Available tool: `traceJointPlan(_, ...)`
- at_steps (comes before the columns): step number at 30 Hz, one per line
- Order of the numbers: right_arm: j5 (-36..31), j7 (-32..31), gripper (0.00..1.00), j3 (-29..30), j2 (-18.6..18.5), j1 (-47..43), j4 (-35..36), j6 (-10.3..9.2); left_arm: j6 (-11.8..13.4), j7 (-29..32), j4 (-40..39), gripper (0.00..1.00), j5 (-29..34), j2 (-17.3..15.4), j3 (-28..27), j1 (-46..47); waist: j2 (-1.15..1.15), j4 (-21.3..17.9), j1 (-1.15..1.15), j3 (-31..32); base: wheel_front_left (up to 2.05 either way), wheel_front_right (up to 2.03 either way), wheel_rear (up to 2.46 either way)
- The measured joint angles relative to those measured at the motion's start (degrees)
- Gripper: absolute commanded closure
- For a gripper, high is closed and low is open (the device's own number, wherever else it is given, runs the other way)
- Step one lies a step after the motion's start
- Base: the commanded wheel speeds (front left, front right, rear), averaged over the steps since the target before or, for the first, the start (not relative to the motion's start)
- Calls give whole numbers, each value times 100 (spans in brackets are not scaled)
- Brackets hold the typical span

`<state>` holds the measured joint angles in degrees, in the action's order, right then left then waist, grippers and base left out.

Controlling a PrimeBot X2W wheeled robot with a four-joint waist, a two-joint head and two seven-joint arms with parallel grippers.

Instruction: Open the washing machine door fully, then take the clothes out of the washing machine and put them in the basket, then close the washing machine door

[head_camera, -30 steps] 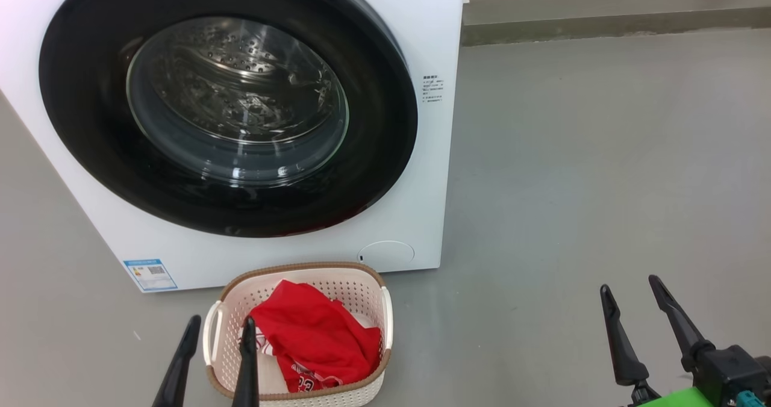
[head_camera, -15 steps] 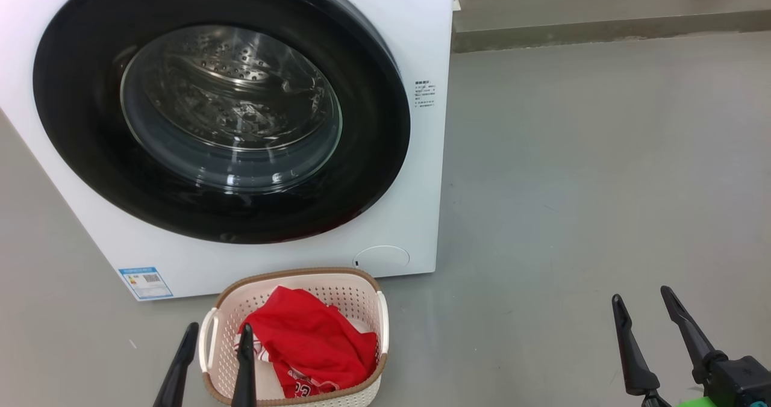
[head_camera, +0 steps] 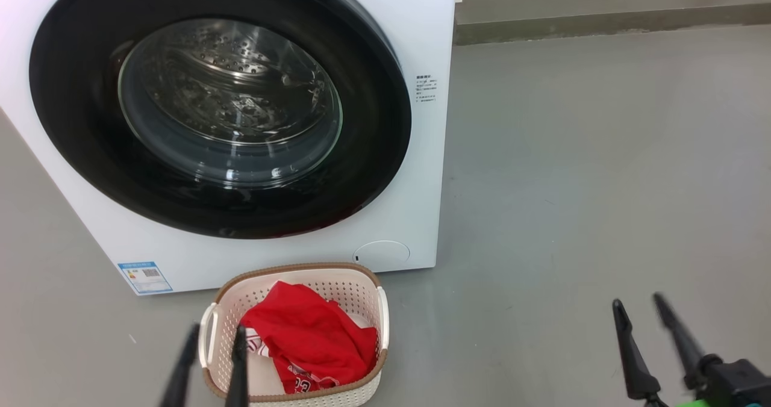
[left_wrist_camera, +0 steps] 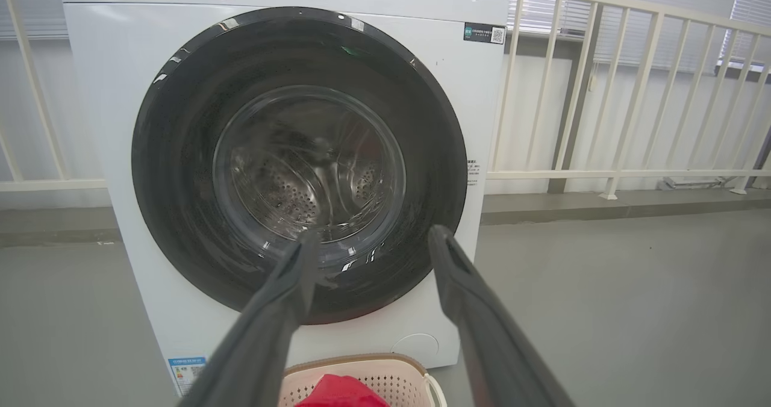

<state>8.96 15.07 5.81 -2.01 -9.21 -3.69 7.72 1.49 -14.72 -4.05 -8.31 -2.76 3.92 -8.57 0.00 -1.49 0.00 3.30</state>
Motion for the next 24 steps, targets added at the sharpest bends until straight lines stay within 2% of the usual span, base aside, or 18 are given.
traceJointPlan(5, 77, -24, 100, -21, 76, -64, -271, 0, 0, 12, 261, 100, -85, 27, 36, -91, 0, 2, 0, -8, 0, 0, 0)
traceJointPlan(24, 1336, -336, 100, -24, 70, 17, -401, 0, -102, 263, 517, 100, -1447, -2, 19, -25, 0, 25, 1, -60, 0, 0, 0)
